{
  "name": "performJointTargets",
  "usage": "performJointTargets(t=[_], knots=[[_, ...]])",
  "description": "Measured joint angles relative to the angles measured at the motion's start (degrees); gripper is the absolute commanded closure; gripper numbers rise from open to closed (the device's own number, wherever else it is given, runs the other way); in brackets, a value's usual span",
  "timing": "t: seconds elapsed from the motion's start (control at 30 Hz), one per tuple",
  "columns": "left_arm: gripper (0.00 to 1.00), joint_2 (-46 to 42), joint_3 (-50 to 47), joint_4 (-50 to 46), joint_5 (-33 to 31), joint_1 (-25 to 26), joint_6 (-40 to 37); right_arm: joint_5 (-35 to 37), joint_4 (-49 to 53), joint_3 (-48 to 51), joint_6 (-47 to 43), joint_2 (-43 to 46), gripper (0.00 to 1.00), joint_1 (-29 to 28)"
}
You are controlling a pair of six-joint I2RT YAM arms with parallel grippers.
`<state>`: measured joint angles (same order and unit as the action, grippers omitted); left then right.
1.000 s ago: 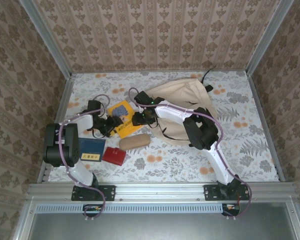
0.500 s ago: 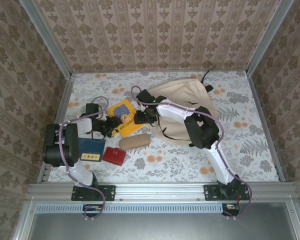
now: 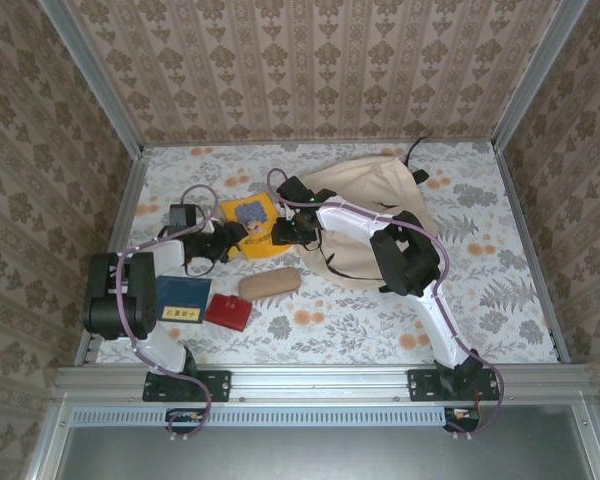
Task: Pack the student bag
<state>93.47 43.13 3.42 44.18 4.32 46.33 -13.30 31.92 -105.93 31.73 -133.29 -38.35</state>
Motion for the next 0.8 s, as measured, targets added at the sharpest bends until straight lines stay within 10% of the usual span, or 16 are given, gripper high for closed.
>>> performJointTargets(t=[0.47,0.8], knots=[[0.83,0.00,1.38,-4.26,-0.92,1.73,-1.92,-0.96,-0.11,0.00,0.07,-0.09,0.53,-0.04],[0.87,-10.01,2.19,-11.02,-4.59,2.99,-2.23,-2.19,-3.63,7.82,3.96,11.37,0.21,-0.72]])
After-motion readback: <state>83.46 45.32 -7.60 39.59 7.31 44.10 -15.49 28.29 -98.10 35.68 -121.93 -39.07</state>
